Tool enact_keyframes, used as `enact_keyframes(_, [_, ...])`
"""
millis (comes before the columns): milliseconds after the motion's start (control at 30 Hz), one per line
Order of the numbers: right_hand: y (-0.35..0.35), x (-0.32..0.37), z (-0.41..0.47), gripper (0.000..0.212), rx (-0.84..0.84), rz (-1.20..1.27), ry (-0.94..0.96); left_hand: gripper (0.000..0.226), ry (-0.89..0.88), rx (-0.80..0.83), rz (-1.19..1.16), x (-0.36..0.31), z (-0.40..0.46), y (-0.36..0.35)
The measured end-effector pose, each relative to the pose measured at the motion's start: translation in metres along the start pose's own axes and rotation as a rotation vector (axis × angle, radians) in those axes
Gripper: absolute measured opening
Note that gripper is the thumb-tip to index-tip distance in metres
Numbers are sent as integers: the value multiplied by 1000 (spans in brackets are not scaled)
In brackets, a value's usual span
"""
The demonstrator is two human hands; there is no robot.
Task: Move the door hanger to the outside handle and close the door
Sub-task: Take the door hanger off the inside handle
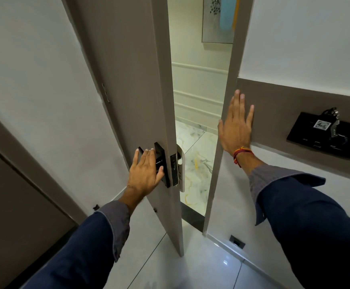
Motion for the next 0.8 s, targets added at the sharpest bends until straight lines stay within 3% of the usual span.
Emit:
enact_keyframes(100, [2, 17, 1, 77, 65, 149, 49, 73, -14, 6, 6, 4, -5, 2])
enact_keyframes(167, [-5, 42, -4, 67, 205, 291, 230, 73, -14, 10, 2, 6, -8, 2])
enact_keyframes(267, [-21, 82, -32, 54, 641, 597, 436, 75, 2, 20, -19, 9, -11, 2])
enact_keyframes(333, [-30, 101, -52, 49, 831, 666, 472, 76, 14, 26, -28, 11, -13, 2])
enact_keyframes(633, [-48, 122, -49, 14, 758, 724, 344, 77, 15, 46, -43, 15, -19, 5])
enact_keyframes(800, [-56, 136, -32, 18, 757, 704, 331, 75, -10, 44, 6, 17, -17, 1])
Point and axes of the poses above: each hand's wrist, its own z-axis towards the middle knuckle, its own y-axis out of the back of the hand, x = y × z, the point moved 6 cm from there along z, towards the middle knuckle, and after that the axes turned 4 degrees about -y, right-handed, at the moved point
